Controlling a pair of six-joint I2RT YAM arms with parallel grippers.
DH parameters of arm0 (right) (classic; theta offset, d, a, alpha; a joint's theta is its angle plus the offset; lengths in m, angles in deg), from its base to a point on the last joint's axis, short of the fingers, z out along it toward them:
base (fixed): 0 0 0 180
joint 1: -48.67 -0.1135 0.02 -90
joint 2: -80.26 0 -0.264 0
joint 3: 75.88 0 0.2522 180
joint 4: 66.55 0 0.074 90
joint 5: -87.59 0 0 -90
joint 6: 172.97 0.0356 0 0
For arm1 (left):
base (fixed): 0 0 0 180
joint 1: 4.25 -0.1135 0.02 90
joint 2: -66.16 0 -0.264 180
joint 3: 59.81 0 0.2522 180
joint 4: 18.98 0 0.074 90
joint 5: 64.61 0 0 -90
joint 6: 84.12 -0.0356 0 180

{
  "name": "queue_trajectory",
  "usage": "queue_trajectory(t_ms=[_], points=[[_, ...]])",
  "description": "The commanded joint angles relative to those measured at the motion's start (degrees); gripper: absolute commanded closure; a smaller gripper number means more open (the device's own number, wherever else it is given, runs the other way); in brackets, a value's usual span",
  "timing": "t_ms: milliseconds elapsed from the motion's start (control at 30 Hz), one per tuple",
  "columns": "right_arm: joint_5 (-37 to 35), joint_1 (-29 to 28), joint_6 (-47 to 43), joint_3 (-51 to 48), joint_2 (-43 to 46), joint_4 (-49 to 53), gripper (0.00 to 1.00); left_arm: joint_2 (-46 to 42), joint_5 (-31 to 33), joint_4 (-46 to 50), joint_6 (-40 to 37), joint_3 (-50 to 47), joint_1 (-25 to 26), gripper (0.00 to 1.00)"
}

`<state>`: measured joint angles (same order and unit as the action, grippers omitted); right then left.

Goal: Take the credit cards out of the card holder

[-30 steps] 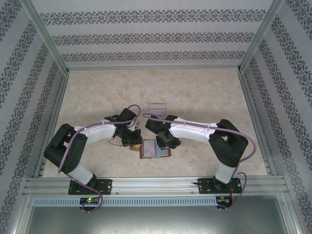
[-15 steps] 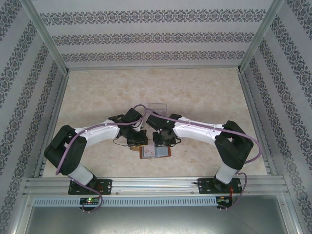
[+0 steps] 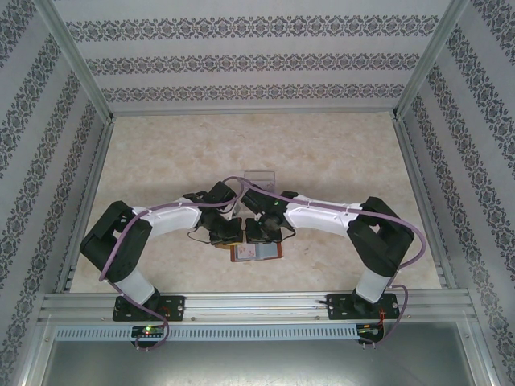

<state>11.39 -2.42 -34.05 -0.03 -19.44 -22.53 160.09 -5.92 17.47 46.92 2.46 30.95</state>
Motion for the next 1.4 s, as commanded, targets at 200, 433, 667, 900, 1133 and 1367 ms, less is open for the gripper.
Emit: queue_trajectory(t_ms=[200,433,667,900,1133,1367], points=[[1.5,0.6,0.6,-0.9,-2.2,-1.4,0.82,0.5,0.2,-0.8,0.7,-0.8,0.5,0.96],[1.1,0.7,0.4,-0.9,-3.2,-1.2,0.82,0.5,0.3,-0.5,0.6,-0.7,0.6,0.96],[-1.0,0.7,-0.4,-0.5,-3.0,1.0,0.77,-0.1,1.1,0.3,0.3,-0.8,0.5,0.96],[-1.7,0.8,-0.5,-0.7,-2.6,1.6,0.74,-0.2,1.5,0.8,0.1,-0.6,0.5,0.95],[-2.7,0.7,-0.7,-0.4,-1.7,2.9,0.74,-0.5,2.1,1.9,-0.3,0.0,0.5,0.95],[-0.6,0.7,0.3,-1.2,0.5,-0.7,0.79,-0.5,2.2,1.9,-0.3,-0.1,0.5,0.95]])
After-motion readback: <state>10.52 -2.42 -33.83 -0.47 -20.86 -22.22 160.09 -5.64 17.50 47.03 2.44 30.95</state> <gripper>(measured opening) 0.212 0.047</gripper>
